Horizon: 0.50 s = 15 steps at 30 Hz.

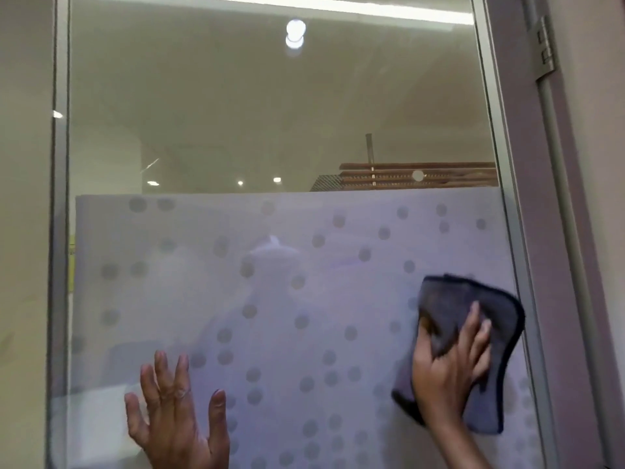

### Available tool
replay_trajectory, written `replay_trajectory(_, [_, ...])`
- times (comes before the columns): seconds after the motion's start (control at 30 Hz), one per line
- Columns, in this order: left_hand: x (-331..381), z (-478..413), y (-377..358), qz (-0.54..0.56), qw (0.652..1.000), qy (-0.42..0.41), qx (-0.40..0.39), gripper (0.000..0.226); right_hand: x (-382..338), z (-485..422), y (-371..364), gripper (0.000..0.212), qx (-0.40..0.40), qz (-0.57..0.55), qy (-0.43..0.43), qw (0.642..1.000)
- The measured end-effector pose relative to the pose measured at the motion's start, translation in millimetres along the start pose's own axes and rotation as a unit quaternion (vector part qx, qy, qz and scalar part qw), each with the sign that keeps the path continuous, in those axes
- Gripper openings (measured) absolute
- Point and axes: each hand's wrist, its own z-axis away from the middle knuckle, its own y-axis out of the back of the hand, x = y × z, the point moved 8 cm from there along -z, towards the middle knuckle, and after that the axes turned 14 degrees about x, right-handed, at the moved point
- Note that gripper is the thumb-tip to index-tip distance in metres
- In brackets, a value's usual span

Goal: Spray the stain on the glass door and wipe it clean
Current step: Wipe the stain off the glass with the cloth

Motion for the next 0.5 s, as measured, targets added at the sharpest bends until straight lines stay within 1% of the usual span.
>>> replay_trajectory(0.07, [1.0,0.9,-3.8,-0.004,1.0,-0.003,-0.023,0.072,-20.1,-39.3,-12.3,0.067,0.014,-0.016,0.001,1.0])
replay_trajectory(0.13, [1.8,2.8,-5.1,-0.017,0.999,-0.008,-0.03,0.074,-54.3,-57.2,-32.0,0.06,0.0,-0.04,0.012,0.999])
replay_trajectory(0.2, [2.8,4.1,-5.5,-0.016,0.999,-0.012,-0.037,0.075,-94.7,-54.8,-51.8,0.058,-0.049,-0.043,0.066,0.996])
replay_trajectory(0.27, [3.9,3.9,-4.6,-0.011,0.999,-0.012,-0.041,0.076,-132.5,-46.3,-70.7,0.064,-0.099,-0.023,0.138,0.985])
replay_trajectory(0.33, [6.7,2.5,-2.1,-0.005,0.999,-0.012,-0.044,0.076,-167.8,-26.5,-76.6,0.078,-0.133,-0.025,0.194,0.972])
replay_trajectory(0.5, [3.2,1.7,1.7,0.045,0.998,0.009,-0.04,0.075,-217.6,67.3,-69.7,0.085,-0.203,-0.05,0.329,0.921])
